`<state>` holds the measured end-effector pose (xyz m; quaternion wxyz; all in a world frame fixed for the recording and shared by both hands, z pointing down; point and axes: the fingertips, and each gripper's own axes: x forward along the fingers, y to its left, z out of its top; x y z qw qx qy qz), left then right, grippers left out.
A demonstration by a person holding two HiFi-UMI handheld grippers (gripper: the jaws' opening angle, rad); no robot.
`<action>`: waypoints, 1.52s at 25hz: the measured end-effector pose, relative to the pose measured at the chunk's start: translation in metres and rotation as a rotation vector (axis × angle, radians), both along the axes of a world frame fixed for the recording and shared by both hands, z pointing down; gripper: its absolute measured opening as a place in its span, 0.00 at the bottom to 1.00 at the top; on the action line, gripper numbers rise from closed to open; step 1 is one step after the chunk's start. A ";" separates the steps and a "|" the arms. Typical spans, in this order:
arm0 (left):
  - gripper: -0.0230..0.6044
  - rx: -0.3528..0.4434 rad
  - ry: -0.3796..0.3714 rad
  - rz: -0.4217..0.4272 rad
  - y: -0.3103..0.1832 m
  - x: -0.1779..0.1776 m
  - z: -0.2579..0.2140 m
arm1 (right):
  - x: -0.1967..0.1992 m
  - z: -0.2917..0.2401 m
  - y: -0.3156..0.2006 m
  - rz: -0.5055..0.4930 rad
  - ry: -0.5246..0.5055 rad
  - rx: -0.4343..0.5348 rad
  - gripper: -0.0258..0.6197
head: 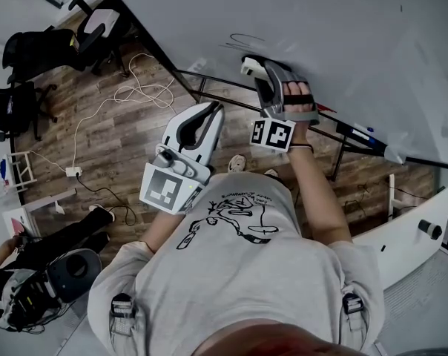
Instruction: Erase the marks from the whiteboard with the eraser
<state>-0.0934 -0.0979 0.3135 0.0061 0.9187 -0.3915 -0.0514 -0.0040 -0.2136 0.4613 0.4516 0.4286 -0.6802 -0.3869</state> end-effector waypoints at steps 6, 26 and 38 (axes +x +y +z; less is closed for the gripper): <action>0.10 0.006 0.001 -0.002 0.001 -0.004 -0.003 | -0.018 -0.082 0.020 -0.054 -0.111 0.093 0.44; 0.10 0.004 0.021 -0.037 -0.009 -0.017 -0.002 | -0.020 -0.179 -0.008 -0.011 -0.194 0.271 0.44; 0.10 -0.002 0.018 -0.031 -0.012 -0.009 0.002 | -0.021 -0.167 -0.010 -0.016 -0.196 0.281 0.44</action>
